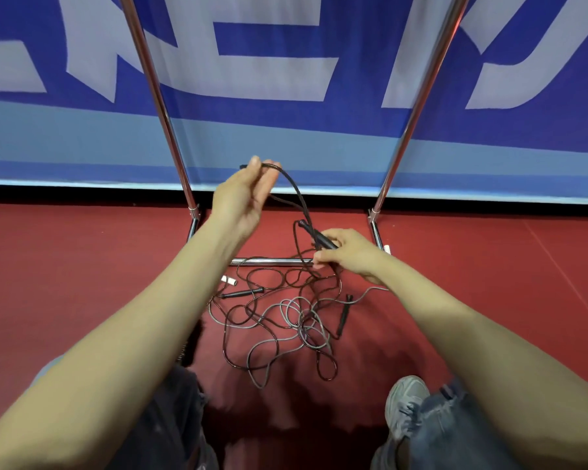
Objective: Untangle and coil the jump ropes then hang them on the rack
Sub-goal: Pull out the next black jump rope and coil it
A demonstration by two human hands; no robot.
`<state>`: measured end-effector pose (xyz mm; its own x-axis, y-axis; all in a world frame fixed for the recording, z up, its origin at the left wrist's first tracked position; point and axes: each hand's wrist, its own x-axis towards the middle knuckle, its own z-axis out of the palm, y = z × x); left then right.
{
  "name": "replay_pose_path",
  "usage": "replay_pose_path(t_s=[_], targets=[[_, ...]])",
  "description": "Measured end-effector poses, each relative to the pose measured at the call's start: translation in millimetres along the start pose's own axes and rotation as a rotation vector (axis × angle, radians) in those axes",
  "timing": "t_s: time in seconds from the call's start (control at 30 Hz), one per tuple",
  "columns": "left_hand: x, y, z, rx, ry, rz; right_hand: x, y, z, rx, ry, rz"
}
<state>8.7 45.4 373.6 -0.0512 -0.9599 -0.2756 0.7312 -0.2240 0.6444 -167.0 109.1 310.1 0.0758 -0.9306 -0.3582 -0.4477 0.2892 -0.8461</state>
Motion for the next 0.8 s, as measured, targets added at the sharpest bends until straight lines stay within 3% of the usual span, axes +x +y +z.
replay_pose_path(t_s=[0.07, 0.17, 0.27, 0.33, 0.4, 0.47, 0.57, 0.7, 0.8], targets=[[5.5, -3.6, -5.4, 0.011, 0.057, -0.03, 0.3, -5.5, -1.5, 0.144, 0.047, -0.034], [1.8, -34.0, -21.6, 0.536, 0.071, -0.181, -0.1, -23.9, -7.6, 0.294, 0.138, -0.108], [-16.5, -71.2, -37.9, 1.113, -0.27, -0.278, -1.7, -39.9, -12.8, 0.486, 0.167, -0.155], [-24.9, -89.4, -41.8, 1.29, -0.57, -0.203, -4.4, -47.4, -14.1, 0.619, 0.162, -0.153], [-25.9, -96.6, -41.9, 1.407, -0.668, -0.055, -4.1, -49.2, -16.9, 0.681, 0.157, -0.15], [-22.6, -94.3, -38.6, 1.358, -0.52, 0.042, -1.2, -44.8, -20.4, 0.621, 0.167, -0.141], [-17.4, -75.1, -24.7, 0.854, -0.238, -0.037, 2.9, -29.5, -25.7, 0.261, 0.23, -0.105], [-8.5, -42.2, -7.8, 0.528, -0.18, -0.029, -3.9, -3.3, -14.1, 0.214, -0.007, 0.033], [-9.2, -25.7, -0.1, 0.342, -0.186, -0.103, -9.6, 5.0, 0.0, 0.205, -0.08, -0.044]])
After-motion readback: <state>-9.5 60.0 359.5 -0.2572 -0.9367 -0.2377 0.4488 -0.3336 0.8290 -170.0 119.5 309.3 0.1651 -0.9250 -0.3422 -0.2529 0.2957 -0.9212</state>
